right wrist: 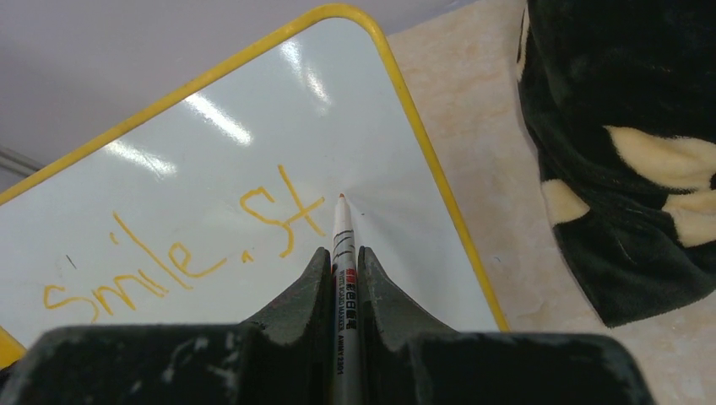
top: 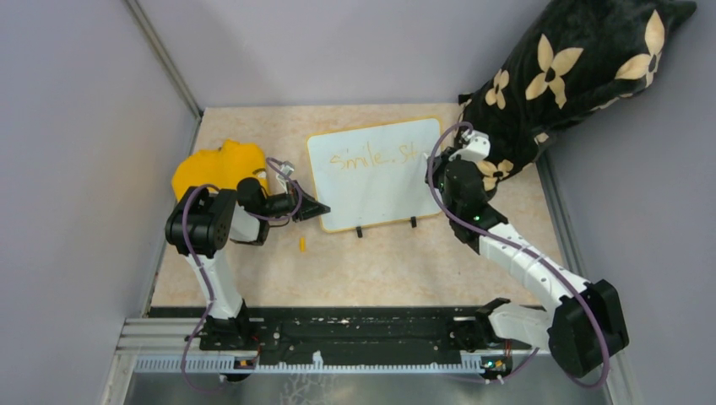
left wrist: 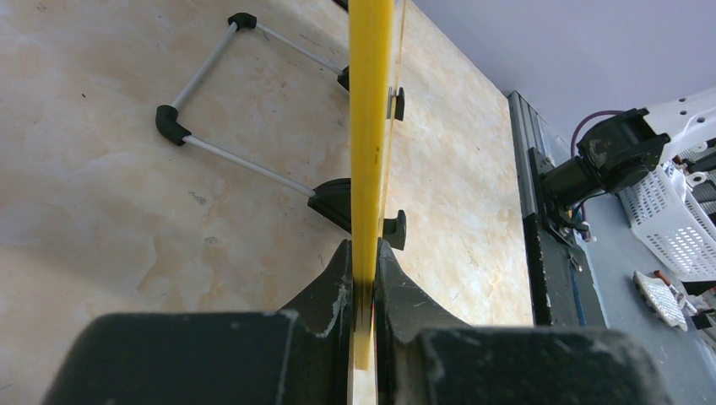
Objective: Write a sentence on the whiteboard
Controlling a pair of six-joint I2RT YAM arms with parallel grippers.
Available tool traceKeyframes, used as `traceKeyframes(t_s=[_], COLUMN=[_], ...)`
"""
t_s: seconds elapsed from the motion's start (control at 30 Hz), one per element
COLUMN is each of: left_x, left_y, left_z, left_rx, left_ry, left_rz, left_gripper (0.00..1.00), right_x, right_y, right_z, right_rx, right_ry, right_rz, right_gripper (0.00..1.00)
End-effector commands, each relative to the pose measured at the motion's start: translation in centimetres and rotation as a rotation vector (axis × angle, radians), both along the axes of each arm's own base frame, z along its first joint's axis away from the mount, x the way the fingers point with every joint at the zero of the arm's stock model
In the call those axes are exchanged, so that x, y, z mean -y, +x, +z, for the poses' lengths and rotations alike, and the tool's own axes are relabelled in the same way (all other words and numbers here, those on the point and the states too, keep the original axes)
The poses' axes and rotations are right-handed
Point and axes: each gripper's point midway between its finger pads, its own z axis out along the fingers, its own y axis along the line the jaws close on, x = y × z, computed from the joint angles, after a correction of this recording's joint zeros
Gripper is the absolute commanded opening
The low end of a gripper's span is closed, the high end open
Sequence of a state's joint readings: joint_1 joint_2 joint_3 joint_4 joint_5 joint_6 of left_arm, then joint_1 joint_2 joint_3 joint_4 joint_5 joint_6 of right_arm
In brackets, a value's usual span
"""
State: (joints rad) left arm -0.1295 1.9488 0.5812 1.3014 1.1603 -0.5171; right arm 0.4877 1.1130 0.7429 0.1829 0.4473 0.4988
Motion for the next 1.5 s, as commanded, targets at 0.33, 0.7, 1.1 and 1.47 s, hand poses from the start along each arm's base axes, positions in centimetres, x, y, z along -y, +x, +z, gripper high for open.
traceKeyframes(t_s=[0.33, 0.7, 1.1, 1.47], left_x=[-0.2, -0.2, -0.2, -0.2], left_y=[0.5, 0.5, 0.5, 0.5], left_z=[-1.6, -1.6, -1.6, -1.7], left_rx=[-0.043, -0.043, -0.044, -0.044], left_ry=[0.021, 0.021, 0.021, 0.021], left_rz=[0.029, 0.03, 0.032, 0.032], left_gripper=[0.0, 0.0, 0.0, 0.0], right_x=[-0.6, -1.8, -0.9, 0.0], right_y=[1.6, 1.3, 0.0, -0.4], right_z=[3.2, 1.7, -0.6, -1.0], right_rx=[0.071, 0.047, -0.008, -0.022], right_ry=[0.013, 0.009, 0.001, -0.013], right_rz=[0.001, 0.076, 0.052, 0.019], right_gripper=[0.0, 0.0, 0.0, 0.0])
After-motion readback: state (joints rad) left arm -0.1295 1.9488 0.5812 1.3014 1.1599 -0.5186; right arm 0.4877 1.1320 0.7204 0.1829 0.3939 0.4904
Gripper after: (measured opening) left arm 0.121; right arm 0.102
